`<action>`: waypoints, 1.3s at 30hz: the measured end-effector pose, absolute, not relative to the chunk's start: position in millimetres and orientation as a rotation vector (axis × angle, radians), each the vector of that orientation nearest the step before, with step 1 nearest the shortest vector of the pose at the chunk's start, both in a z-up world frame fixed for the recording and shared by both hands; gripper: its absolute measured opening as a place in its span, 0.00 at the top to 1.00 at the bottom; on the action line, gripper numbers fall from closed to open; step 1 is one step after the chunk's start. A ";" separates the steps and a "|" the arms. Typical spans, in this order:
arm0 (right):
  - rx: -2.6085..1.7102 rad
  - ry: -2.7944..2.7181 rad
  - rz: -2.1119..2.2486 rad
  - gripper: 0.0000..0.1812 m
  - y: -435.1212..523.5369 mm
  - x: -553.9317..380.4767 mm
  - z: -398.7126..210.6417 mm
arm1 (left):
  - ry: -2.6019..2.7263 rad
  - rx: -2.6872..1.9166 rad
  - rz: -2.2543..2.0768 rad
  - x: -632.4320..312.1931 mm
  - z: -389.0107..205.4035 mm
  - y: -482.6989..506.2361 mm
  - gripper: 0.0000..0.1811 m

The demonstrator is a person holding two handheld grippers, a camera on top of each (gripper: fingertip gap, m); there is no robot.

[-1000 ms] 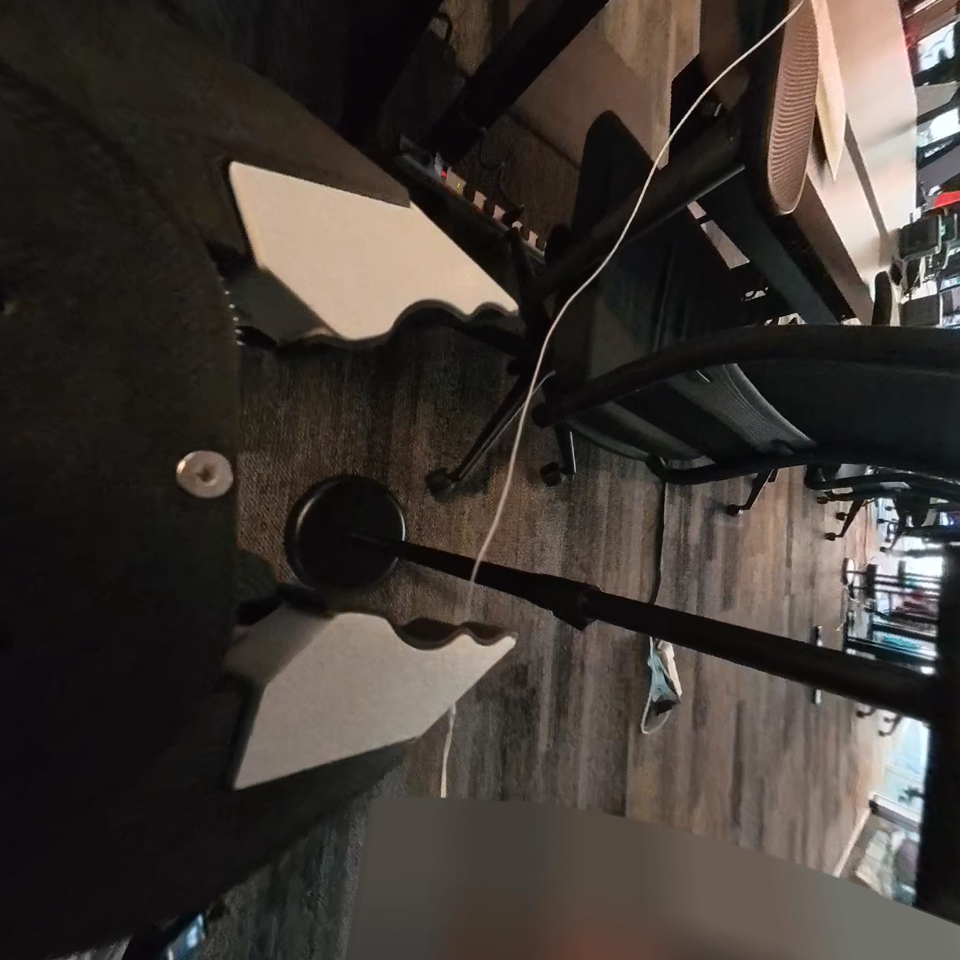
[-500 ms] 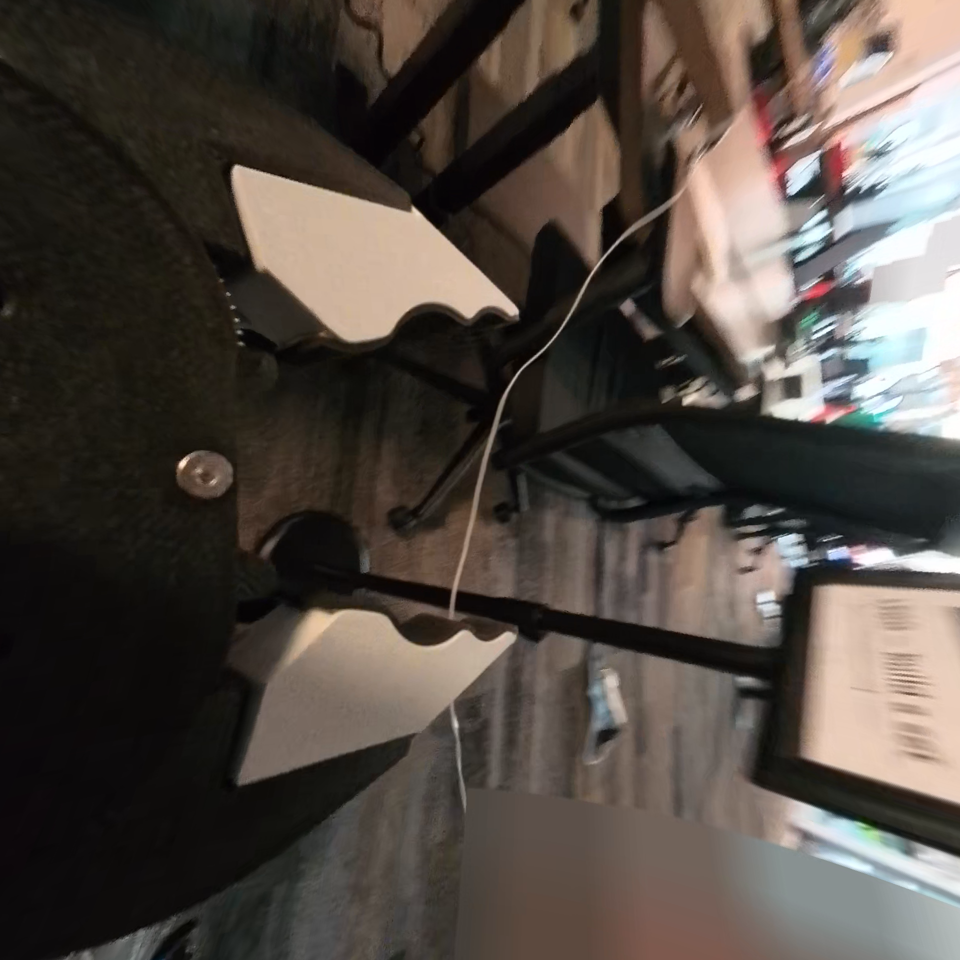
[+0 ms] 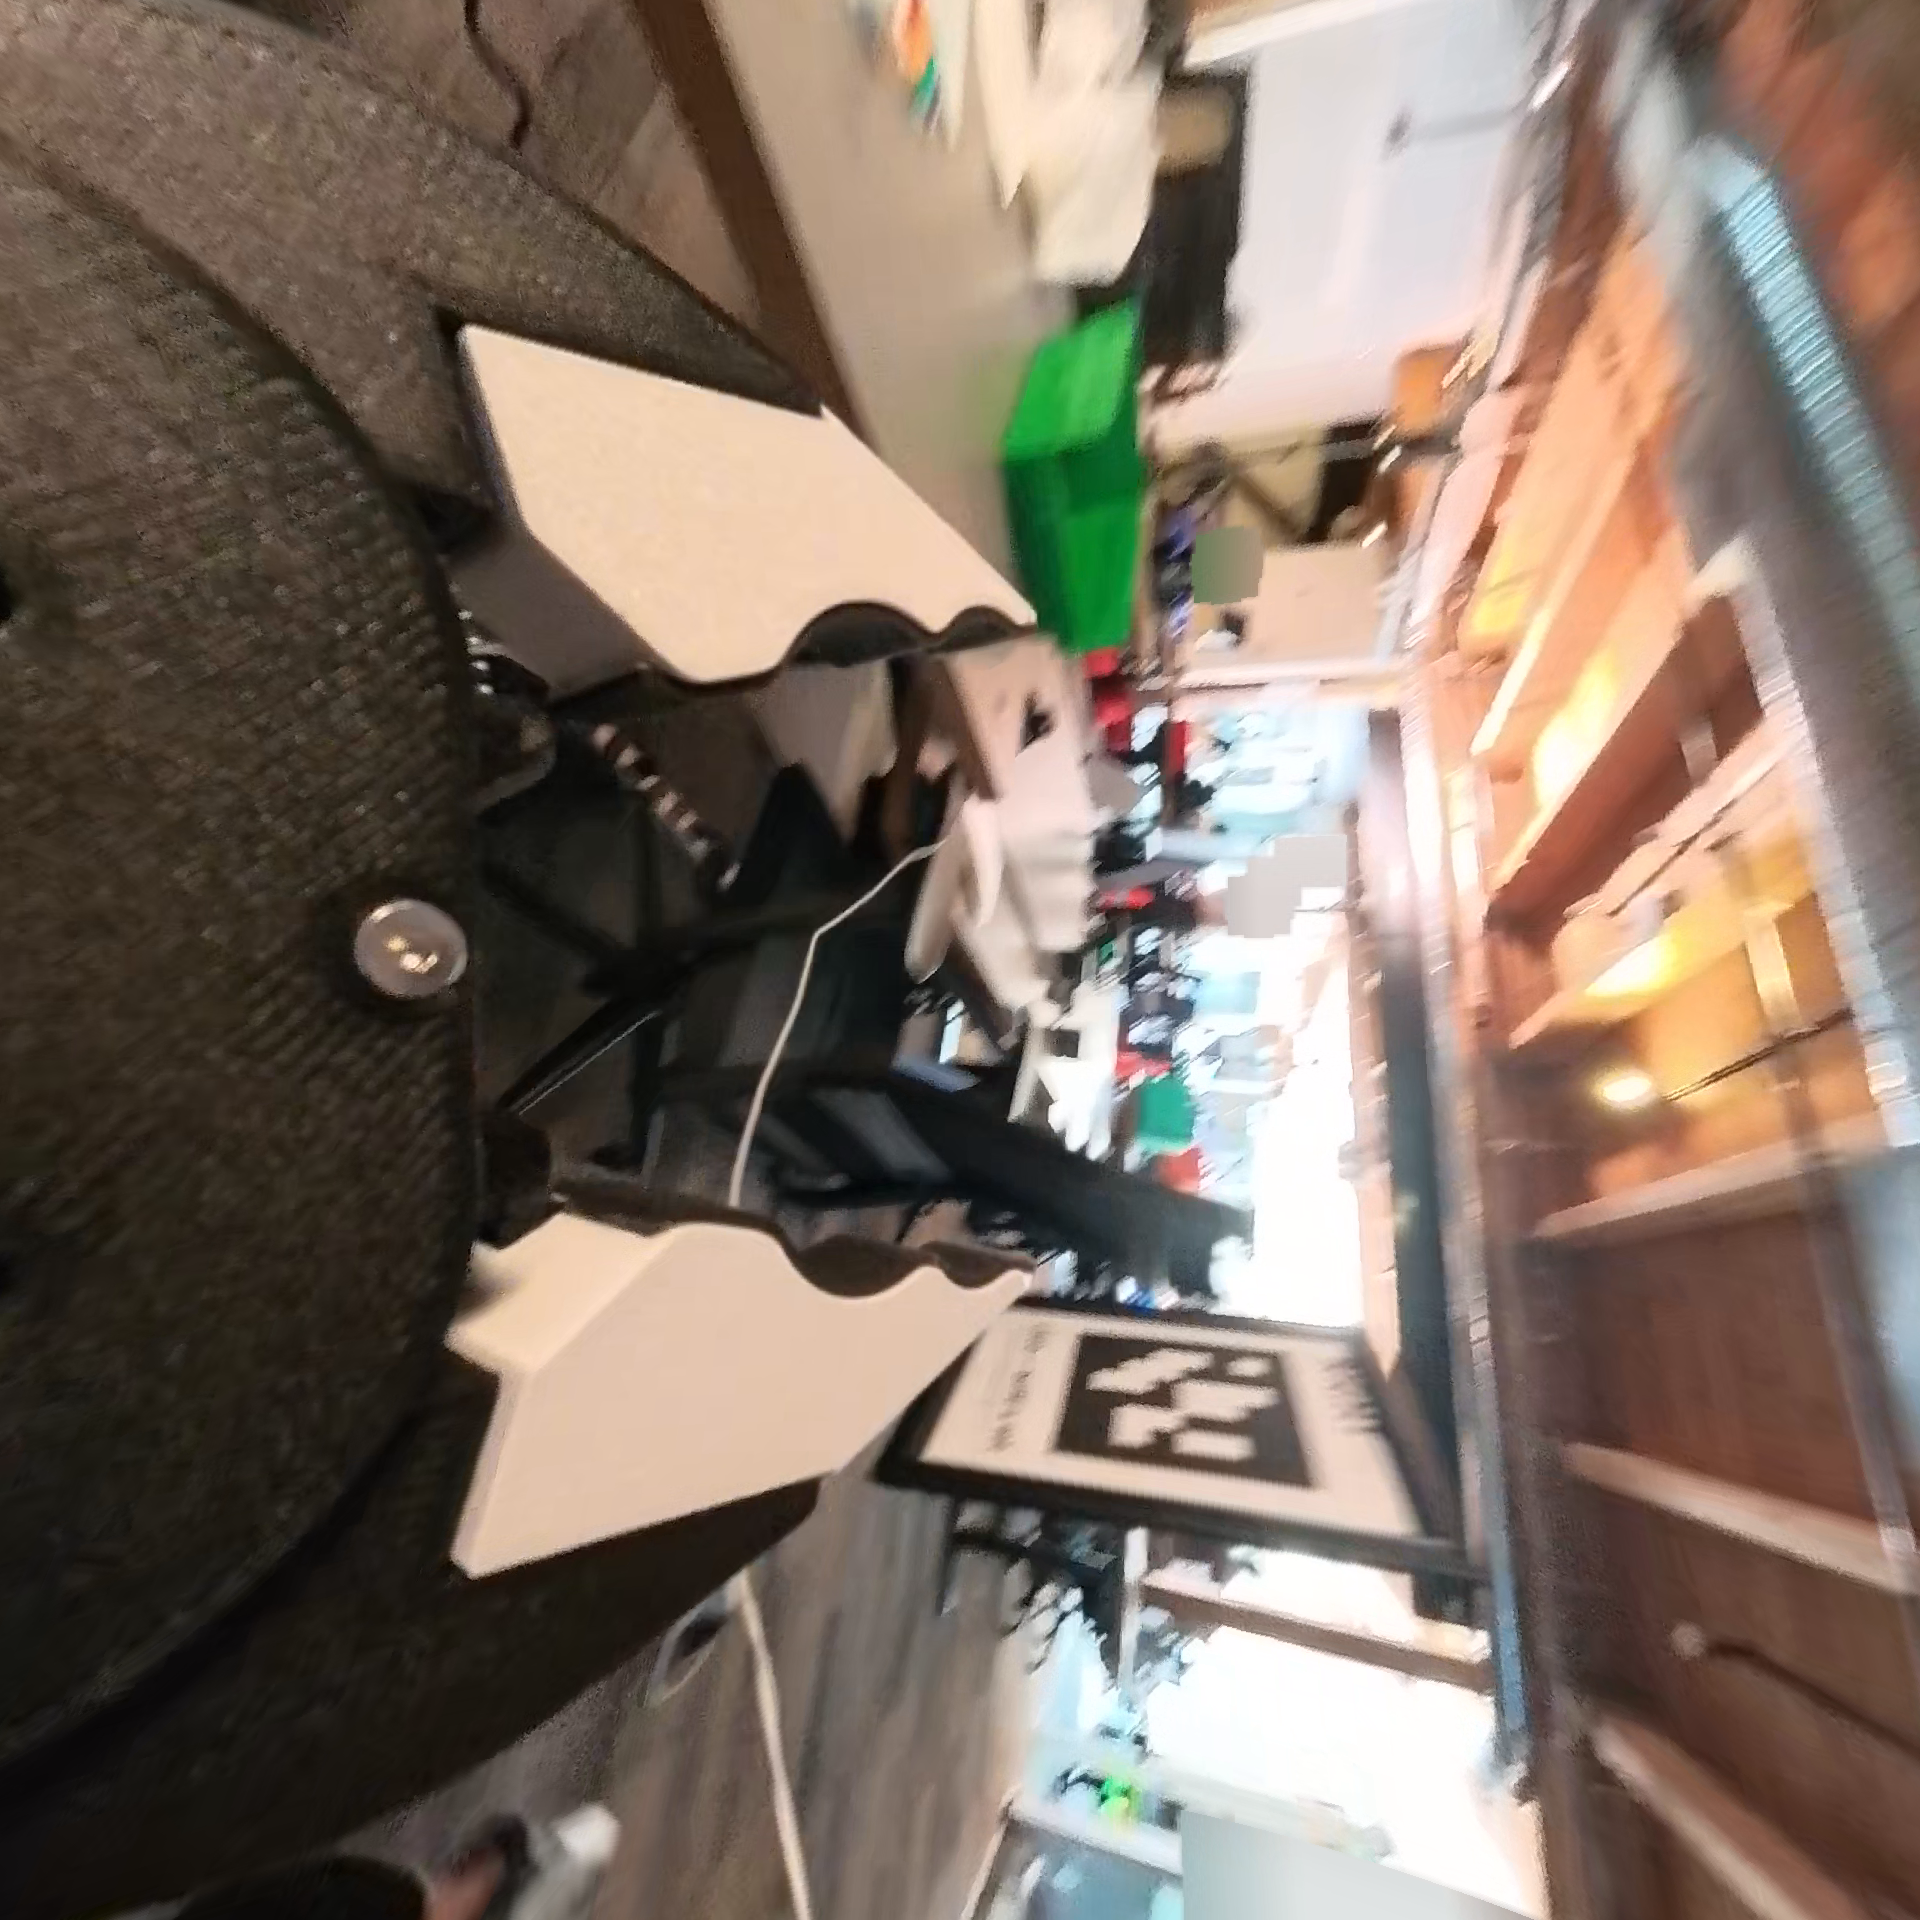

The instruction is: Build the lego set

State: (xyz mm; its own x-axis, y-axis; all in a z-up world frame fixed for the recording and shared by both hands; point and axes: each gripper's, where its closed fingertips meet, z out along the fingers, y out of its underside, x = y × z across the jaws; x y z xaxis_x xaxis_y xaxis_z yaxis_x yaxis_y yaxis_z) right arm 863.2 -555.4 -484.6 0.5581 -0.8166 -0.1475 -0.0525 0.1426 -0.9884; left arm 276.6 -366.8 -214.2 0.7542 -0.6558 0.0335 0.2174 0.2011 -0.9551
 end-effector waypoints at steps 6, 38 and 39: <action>-0.912 0.332 -0.587 0.97 -555.0 705.8 -231.6 | 0.278 -1.164 -0.589 191.8 -164.9 -389.2 0.39; -0.906 -0.633 0.249 0.97 -201.4 333.8 -99.8 | 0.311 -1.179 -0.260 60.5 -120.4 -194.7 0.44; -0.938 -0.644 0.240 0.97 -200.1 331.6 -101.6 | 0.309 -1.188 -0.254 56.6 -119.9 -196.9 0.44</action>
State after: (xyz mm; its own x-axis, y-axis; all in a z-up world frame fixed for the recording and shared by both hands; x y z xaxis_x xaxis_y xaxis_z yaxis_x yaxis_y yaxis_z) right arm 331.6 -200.1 -101.6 0.7893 0.4587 0.4082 0.0804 0.5819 -0.8093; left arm 56.6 -196.9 -119.9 0.9299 -0.3534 -0.1019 0.0320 0.3537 -0.9348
